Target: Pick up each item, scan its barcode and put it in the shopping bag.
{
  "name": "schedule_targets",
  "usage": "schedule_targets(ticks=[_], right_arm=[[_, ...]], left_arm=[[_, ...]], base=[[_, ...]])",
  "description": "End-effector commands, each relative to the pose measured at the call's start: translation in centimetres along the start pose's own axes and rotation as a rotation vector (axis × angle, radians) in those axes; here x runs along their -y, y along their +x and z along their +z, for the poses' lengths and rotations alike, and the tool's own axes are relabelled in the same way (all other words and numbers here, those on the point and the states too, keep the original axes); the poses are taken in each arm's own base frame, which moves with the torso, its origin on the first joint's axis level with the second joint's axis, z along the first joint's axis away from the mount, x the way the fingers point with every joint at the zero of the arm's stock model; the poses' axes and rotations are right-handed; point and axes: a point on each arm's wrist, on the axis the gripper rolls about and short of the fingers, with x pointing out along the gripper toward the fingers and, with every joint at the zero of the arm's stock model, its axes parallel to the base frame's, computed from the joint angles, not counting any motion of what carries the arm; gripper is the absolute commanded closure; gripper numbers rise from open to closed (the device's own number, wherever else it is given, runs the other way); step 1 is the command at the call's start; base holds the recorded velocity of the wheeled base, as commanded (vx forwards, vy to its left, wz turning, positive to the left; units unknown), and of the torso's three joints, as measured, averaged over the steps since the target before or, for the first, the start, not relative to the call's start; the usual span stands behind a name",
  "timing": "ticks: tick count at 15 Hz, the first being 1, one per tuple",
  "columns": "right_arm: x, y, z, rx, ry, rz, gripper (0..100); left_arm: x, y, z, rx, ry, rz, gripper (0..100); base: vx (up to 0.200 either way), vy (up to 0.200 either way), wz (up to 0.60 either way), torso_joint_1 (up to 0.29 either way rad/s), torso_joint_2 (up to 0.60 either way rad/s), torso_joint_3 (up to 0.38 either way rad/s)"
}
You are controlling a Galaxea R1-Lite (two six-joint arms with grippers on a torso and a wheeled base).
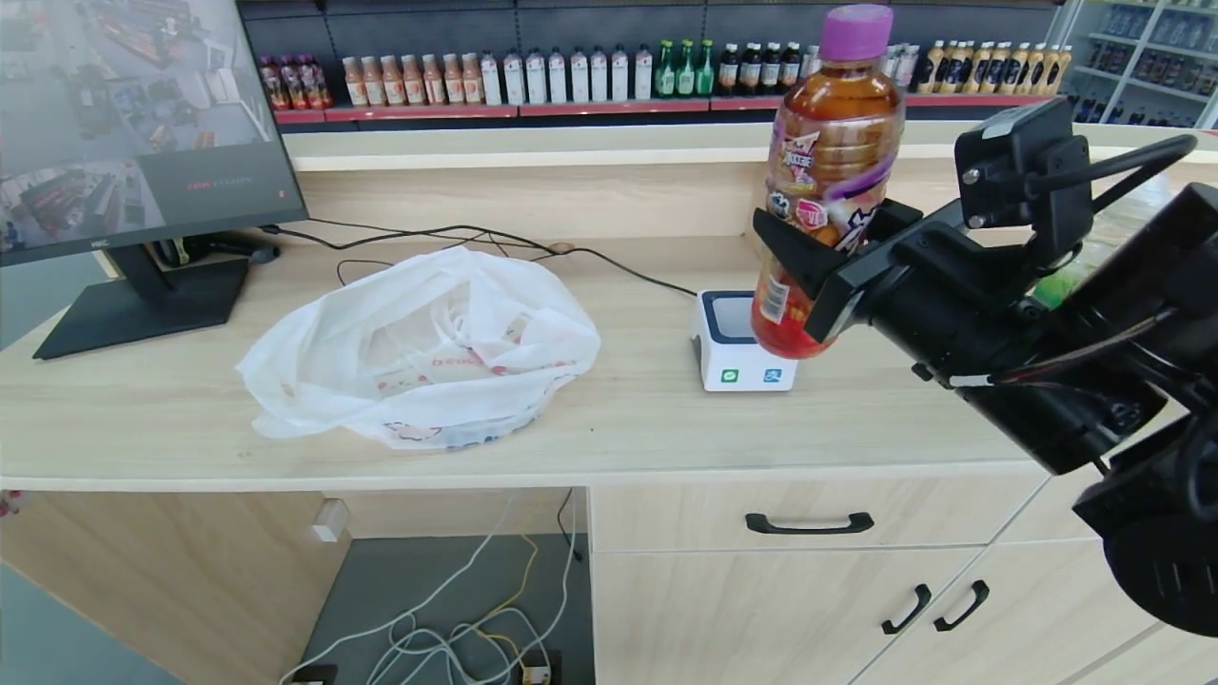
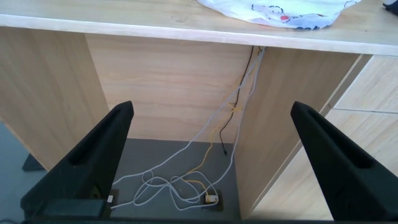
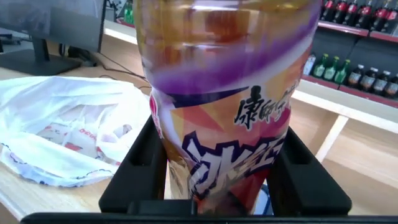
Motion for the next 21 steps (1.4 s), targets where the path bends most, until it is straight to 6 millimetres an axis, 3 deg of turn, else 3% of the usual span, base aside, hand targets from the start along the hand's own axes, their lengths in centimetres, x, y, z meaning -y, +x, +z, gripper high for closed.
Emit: schedule_targets(ticks=[1,3,4,10,16,21], right_arm=[[1.1,0.9,-2.1,-0.001,-0.025,-0.016,100],[1.5,0.9,-2.0,0.03,-0.033,-0.039,100],[1.8,1.7,-3.5,0.032,-0.037,-0.039,100],[1.6,6.9,-4.8,0.218,-0.132,0.114,100],[3.3,7.2,-7.5,0.203,-0.372,0.287,100],[7.0,7.9,-10.0,0.251,-0.482,0.408,100]], left_arm=[[0.0,0.0,0.0,0.0,0.0,0.0,0],[0.0,0.0,0.0,0.0,0.0,0.0,0],[0.0,0.0,0.0,0.0,0.0,0.0,0],[0.0,0.0,0.0,0.0,0.0,0.0,0],[0.0,0.0,0.0,0.0,0.0,0.0,0],[0.0,0.0,0.0,0.0,0.0,0.0,0]], base=[[0.0,0.0,0.0,0.0,0.0,0.0],[0.0,0.0,0.0,0.0,0.0,0.0],[0.0,0.0,0.0,0.0,0.0,0.0],[0.0,0.0,0.0,0.0,0.0,0.0],[0.0,0.0,0.0,0.0,0.0,0.0],[0.0,0.0,0.0,0.0,0.0,0.0]])
